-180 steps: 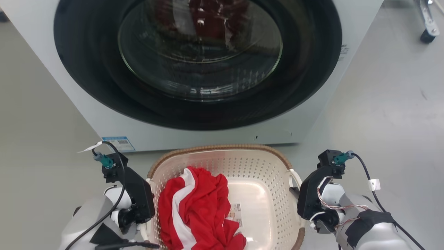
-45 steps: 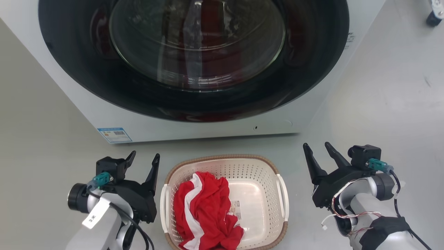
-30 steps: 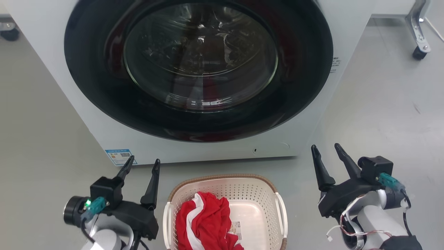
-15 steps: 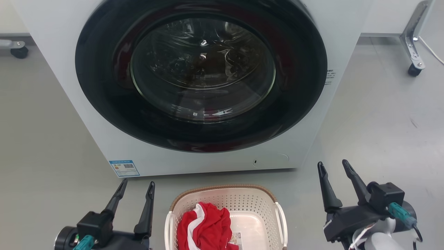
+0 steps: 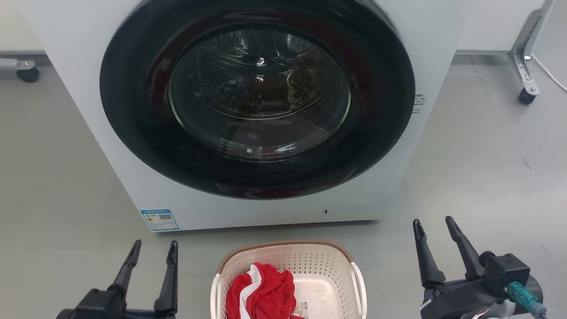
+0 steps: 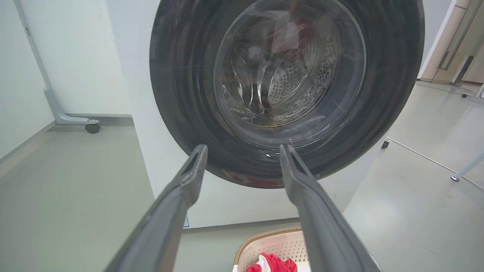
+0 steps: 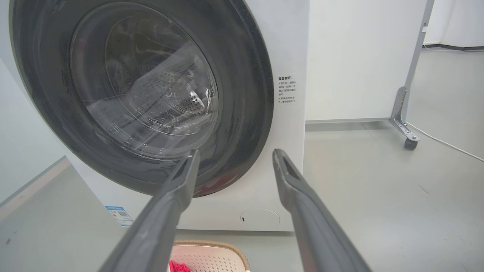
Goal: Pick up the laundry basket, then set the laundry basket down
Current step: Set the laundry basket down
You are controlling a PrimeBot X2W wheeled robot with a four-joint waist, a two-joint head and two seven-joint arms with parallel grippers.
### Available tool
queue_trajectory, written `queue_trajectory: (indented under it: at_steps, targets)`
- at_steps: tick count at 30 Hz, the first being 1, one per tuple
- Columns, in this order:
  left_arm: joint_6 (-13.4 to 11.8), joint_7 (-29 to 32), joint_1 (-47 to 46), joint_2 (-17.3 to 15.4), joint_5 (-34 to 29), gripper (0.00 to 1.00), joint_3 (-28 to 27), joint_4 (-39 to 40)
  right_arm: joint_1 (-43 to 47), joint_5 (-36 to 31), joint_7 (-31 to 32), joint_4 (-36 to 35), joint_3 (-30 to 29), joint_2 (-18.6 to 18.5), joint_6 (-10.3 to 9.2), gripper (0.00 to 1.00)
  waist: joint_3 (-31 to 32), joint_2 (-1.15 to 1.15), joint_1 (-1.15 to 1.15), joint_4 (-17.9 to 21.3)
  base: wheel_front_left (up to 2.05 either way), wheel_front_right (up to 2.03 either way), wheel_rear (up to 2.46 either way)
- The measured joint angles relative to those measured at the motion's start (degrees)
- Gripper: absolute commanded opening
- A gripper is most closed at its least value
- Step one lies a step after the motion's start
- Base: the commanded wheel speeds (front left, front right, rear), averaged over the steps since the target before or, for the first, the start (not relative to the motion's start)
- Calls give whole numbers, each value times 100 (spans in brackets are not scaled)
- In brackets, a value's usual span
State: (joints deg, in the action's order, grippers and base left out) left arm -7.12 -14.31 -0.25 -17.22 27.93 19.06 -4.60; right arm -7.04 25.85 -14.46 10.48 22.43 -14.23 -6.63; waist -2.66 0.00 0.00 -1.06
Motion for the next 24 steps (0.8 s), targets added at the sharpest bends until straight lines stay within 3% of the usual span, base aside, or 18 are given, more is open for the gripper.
queue_trajectory:
  at_steps: [9, 24]
  targets:
    - [0, 4, 299, 268, -219, 100, -390, 169, 227, -120, -1, -308, -157, -29, -44, 100, 46, 0, 0, -14, 0, 0, 0]
    - [-1, 364, 514, 504, -561, 100, -589, 457, 380, -322, -1, -560, -288, -8, -51, 100, 32, 0, 0, -21, 0, 0, 0]
